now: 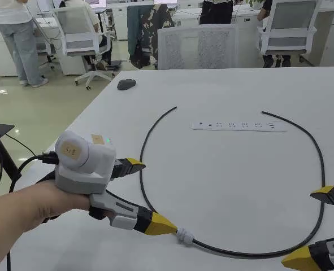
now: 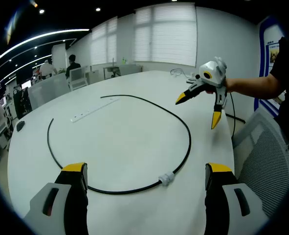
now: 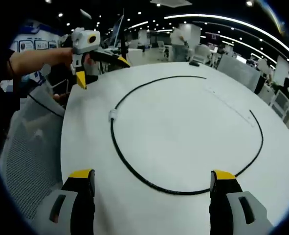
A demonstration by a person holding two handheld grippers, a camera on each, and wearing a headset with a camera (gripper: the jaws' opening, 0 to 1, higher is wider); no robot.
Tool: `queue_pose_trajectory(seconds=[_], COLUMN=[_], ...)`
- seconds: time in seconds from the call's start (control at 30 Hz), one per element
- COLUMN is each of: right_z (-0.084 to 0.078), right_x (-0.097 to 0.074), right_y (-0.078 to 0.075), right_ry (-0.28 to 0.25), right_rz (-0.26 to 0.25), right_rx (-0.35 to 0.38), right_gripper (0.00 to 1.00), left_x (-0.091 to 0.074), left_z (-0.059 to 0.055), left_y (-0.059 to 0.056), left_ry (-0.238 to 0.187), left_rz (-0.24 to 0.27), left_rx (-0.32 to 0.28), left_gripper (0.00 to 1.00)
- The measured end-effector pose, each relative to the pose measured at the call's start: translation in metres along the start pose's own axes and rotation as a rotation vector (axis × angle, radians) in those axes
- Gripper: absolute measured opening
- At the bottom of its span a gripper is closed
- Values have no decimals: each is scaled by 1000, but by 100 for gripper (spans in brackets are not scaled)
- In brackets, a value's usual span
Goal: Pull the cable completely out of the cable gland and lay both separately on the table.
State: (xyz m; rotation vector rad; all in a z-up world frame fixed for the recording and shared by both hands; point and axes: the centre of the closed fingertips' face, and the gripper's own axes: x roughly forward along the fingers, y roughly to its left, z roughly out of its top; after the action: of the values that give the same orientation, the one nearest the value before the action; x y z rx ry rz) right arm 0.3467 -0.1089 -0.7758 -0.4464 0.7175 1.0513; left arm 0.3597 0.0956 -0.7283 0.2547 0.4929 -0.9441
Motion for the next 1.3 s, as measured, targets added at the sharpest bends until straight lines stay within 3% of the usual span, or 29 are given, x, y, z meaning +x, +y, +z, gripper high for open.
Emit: queue_pose_trajectory(seconds=[0.07, 0.13, 0.27, 0.33, 0.37, 0.43, 0.87, 1.0, 1.1, 1.3], right_z=[0, 0, 2, 5, 5, 2, 1, 4, 5, 3], right_x=[-1, -2, -3, -3, -3, -1, -2, -1, -2, -3], right_y=[-1, -2, 3, 6, 7, 6, 4, 4, 3, 1], right_ry=[2, 3, -10, -20, -19, -8, -9, -21, -18, -12], right_rz=[-2, -3, 13, 17, 18, 17, 13, 6, 4, 6], right_rx=[-3, -3, 16, 15, 13, 5, 8, 4, 5, 10], right_gripper=[99, 99, 99, 99, 99, 99, 99, 99, 99, 99], left_x=[0, -1, -2, -3, -4, -5, -7, -6, -5, -4], left_z=[1, 1, 1, 9, 9, 7, 2, 1, 4, 0], left_y=[2, 0, 1, -2, 0, 4, 7, 6, 3, 9], left_ry=[0, -3, -7, -59, -62, -46, -24, -24, -47, -27], left_rz=[10, 1, 12, -3, 6, 21, 23, 19, 4, 20], left_rx=[13, -12, 14, -52, -33, -11, -6, -8, -15, -17], left_gripper=[100, 100, 100, 100, 100, 100, 100, 100, 100, 100])
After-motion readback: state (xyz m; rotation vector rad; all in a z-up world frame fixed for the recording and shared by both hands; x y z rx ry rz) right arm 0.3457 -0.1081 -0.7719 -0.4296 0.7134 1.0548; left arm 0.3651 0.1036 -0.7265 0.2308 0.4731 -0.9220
